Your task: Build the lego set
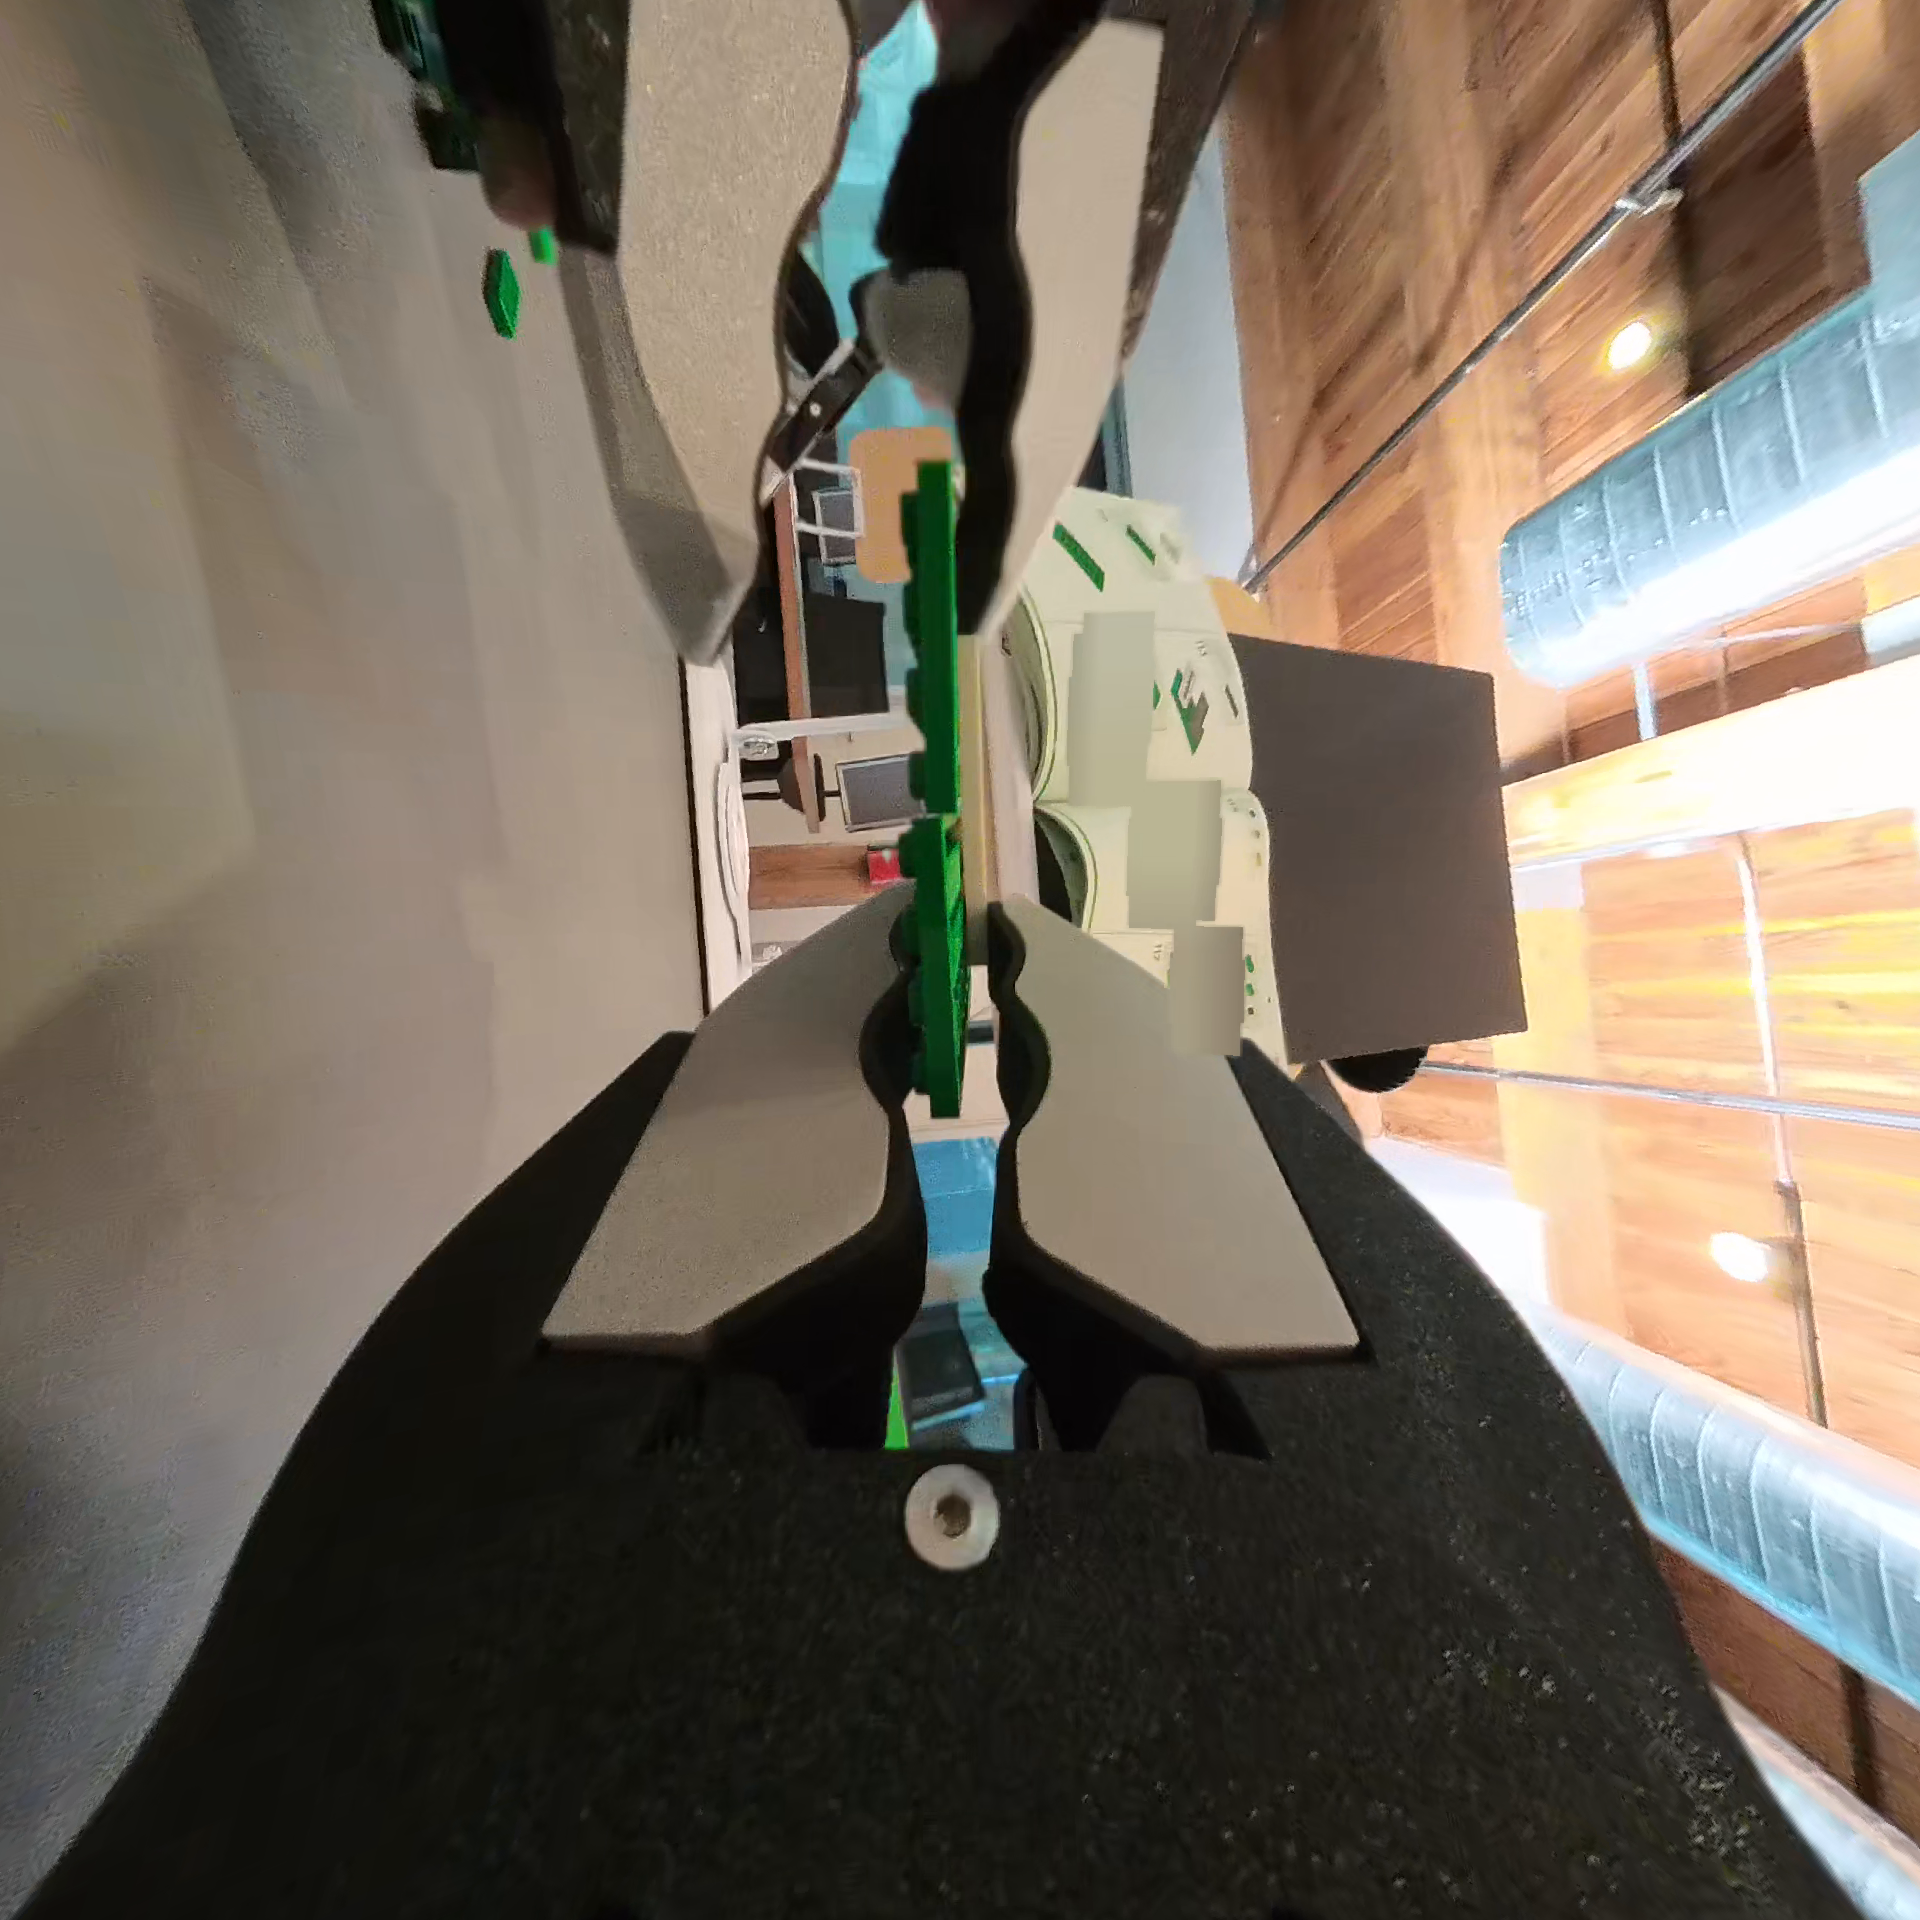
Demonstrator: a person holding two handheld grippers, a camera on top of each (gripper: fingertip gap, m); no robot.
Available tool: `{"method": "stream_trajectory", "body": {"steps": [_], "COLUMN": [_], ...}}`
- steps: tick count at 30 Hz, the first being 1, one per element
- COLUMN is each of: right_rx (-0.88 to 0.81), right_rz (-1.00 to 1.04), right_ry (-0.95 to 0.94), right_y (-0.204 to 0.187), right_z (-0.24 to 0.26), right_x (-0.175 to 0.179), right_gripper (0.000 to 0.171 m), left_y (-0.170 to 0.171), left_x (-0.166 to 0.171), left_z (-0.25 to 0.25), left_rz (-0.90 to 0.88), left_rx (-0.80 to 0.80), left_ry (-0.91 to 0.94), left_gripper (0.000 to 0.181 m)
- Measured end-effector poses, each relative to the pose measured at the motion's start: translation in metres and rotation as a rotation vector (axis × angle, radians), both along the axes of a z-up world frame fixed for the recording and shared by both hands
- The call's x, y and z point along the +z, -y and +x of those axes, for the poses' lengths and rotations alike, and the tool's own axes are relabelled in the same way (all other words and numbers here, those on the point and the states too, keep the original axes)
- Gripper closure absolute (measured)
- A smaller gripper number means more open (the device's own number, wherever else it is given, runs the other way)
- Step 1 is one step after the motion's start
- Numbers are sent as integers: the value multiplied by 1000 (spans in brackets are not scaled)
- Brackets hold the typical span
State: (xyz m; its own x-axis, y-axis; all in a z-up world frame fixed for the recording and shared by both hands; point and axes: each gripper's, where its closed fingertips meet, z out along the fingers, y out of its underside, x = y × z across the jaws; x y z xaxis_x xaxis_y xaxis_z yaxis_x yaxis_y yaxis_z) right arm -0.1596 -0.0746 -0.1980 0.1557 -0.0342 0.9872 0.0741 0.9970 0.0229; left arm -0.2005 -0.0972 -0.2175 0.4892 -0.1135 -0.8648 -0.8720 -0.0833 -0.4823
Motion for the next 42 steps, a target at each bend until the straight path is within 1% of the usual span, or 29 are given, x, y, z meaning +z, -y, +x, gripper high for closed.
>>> {"method": "stream_trajectory", "body": {"steps": [1, 3, 4, 7, 9, 10, 12, 13, 15, 16, 17, 22, 24, 25, 27, 29, 30, 31, 33, 36, 39, 42], "right_rx": [6, 8, 9, 26, 37, 41, 60, 73, 80, 74, 72, 32, 6, -13, -32, -32, -34, -35, -41, -41, -48, -57], "right_rz": [1, -3, -5, -5, -6, -16, -51, -82, -158, -187, -210, -316, -353, -368, -425, -515, -561, -608, -692, -775, -797, -784], "right_ry": [-5, -10, -6, 19, 34, 43, 53, 54, 70, 68, 70, 107, 117, 120, 130, 137, 128, 117, 101, 88, 85, 86], "right_y": [1, 1, 1, 4, 7, 8, 9, 9, 6, 2, -1, -19, -26, -30, -37, -43, -47, -52, -61, -69, -74, -77], "right_z": [0, 1, 1, 0, 0, -1, -1, -1, -4, -5, -5, -8, -10, -11, -12, -12, -12, -11, -10, -8, -9, -11], "right_x": [1, 2, 1, -4, -7, -8, -8, -8, -8, -7, -6, -12, -14, -15, -17, -18, -16, -14, -11, -9, -9, -10], "right_gripper": [163, 163, 163, 163, 163, 163, 161, 151, 126, 119, 117, 116, 118, 118, 121, 125, 126, 127, 128, 132, 136, 139], "left_y": [2, 8, 11, 15, 15, 16, 15, 15, 13, 12, 12, 7, 5, 4, 4, 6, 8, 9, 10, 10, 8, 8], "left_x": [7, 12, 13, 19, 18, 17, 16, 15, 18, 21, 23, 27, 20, 16, 17, 31, 37, 41, 42, 40, 34, 23], "left_z": [3, 15, 22, 34, 37, 39, 39, 38, 32, 28, 23, 0, -5, -6, -1, 1, 1, -1, -7, -8, -9, -4], "left_rz": [77, 164, 187, 231, 232, 231, 225, 204, 175, 164, 150, 64, -22, -79, -145, -141, -127, -111, -71, -20, 1, -28], "left_rx": [-9, -55, -78, -93, -99, -101, -96, -93, -69, -56, -39, 17, 27, 20, -48, -125, -157, -168, -146, -114, -14, 70], "left_ry": [-90, -242, -283, -336, -363, -385, -415, -402, -312, -253, -183, 224, 387, 502, 767, 1017, 1097, 1134, 1098, 949, 714, 466], "left_gripper": [128, 131, 138, 154, 161, 170, 173, 173, 173, 173, 173, 173, 173, 173, 173, 173, 173, 173, 173, 173, 173, 173]}}
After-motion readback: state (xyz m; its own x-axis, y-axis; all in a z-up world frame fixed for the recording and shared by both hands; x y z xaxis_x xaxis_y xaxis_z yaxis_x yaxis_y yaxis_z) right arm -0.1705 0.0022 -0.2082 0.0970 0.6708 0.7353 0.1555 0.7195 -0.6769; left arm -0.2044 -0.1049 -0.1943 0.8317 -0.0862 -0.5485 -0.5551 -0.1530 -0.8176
